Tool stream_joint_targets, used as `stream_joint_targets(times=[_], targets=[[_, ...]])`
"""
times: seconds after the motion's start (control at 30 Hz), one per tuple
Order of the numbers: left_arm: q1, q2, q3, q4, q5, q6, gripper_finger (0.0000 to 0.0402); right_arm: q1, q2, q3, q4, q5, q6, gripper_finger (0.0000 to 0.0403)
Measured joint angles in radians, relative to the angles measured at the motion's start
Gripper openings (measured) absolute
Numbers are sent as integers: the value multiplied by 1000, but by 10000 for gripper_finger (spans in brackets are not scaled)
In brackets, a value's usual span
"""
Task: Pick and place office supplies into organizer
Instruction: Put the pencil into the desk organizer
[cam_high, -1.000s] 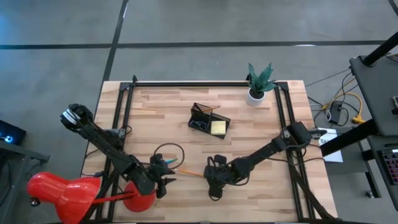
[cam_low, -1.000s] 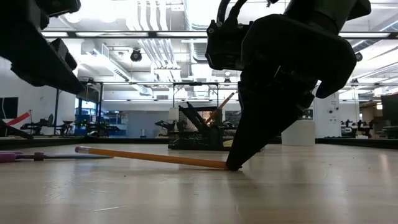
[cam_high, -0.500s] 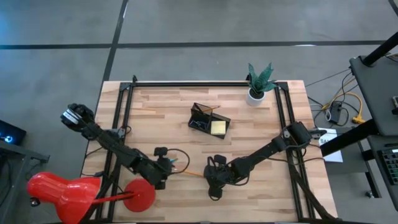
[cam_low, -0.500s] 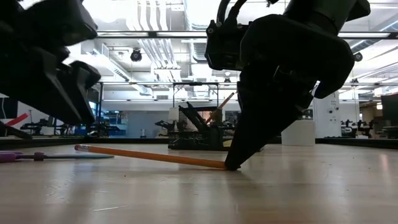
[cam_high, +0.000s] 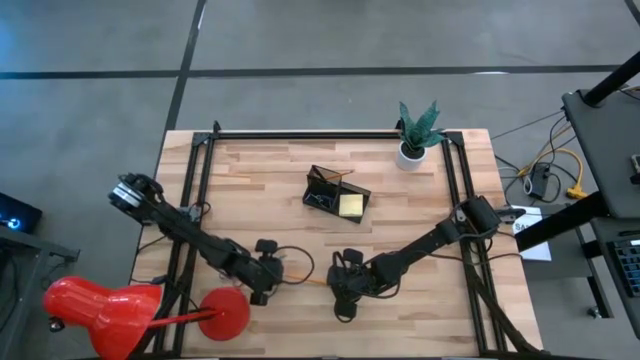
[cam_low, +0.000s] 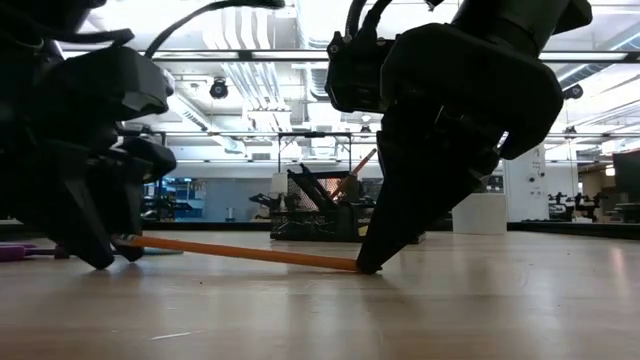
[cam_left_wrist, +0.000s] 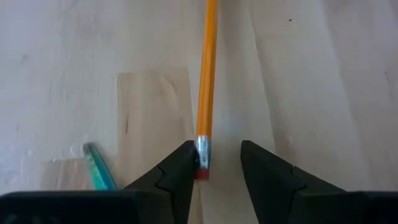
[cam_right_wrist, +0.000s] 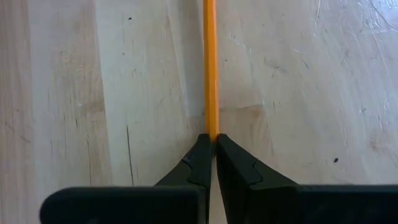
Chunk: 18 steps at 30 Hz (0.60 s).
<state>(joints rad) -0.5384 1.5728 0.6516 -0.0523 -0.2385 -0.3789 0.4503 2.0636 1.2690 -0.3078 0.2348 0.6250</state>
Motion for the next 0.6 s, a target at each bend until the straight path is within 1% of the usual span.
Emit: stream_joint_targets(times=[0.13,0.3,0.4,0.53,0.6], targets=[[4,17,21,-5,-4,-2,118,0,0,0,-1,0,0,9],[14,1,15,-9,-10,-5,112,0,0,1,-1,-1,3,9],[15,1,15,-10,-10,-5,85,0,0,2,-2,-1,3,9],[16,1,18,-10,-10,1,23,0,-3,1,-2,-1,3,9],[16,1,18,-10,-8,0,12,0,-10,0,-3,8,3,9]])
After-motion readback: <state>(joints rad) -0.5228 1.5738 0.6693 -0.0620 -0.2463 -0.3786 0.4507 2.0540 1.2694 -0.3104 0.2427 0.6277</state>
